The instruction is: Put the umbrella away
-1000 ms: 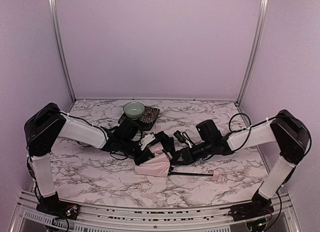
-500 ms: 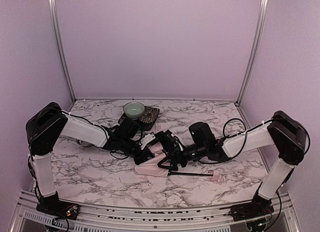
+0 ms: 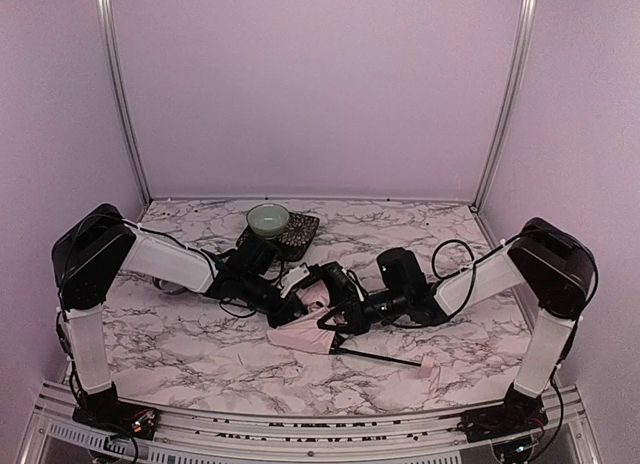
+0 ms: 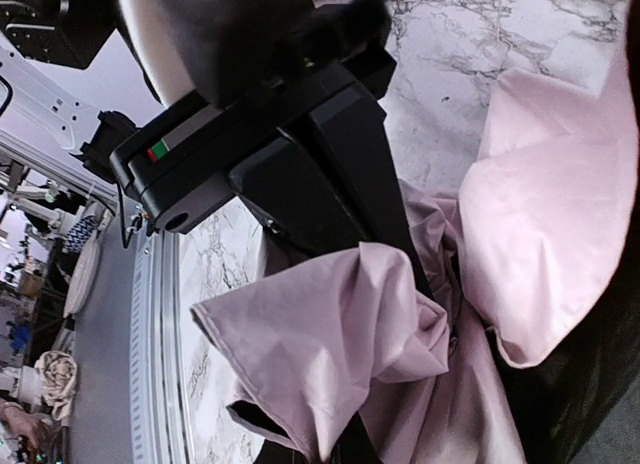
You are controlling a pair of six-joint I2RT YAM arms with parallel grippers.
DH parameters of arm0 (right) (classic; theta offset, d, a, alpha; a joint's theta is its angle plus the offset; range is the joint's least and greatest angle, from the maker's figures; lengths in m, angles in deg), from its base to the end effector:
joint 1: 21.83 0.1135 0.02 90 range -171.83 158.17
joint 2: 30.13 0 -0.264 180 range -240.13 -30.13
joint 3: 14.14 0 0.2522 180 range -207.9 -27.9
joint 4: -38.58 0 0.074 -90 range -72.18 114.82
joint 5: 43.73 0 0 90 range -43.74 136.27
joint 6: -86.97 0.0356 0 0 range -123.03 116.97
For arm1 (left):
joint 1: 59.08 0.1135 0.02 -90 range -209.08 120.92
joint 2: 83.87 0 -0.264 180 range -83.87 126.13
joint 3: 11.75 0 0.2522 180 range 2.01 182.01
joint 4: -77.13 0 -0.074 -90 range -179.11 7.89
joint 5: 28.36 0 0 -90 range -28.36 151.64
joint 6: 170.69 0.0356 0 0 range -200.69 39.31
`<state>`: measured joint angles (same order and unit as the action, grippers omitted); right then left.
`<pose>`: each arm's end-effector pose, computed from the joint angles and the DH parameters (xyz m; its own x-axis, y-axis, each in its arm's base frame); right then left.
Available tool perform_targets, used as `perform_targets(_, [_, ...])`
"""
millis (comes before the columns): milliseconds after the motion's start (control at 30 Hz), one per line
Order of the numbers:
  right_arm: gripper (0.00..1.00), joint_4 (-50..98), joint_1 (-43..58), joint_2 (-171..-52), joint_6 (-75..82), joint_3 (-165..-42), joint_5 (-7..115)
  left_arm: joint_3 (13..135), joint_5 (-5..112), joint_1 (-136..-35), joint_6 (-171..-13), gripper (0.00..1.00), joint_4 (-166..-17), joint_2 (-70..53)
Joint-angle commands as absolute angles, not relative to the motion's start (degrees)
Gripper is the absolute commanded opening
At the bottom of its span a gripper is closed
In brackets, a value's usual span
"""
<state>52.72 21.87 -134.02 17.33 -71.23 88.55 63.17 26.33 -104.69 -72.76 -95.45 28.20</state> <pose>0.2296 0.2526 0.1318 -0.6861 -0.2996 -0.6630 -0.7274 0.2643 0.6333 0.2607 -0.2957 0.1335 -0.3660 0.5349 -0.7615 0.9306 0.2048 -0.3035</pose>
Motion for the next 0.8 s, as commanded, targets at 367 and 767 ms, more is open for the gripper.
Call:
perform_targets(367, [0.0, 57.19, 15.2, -150.2, 29.11, -70.4, 94.39, 60.59, 35.51, -102.59, -74.59, 0.68, -91.65, 13.01])
perform_targets(767, [0.0, 56.39, 14.2, -152.38, 29.02, -72.1, 95.88, 64.59, 25.25, -103.91, -61.67, 0.75, -85.67, 20.79])
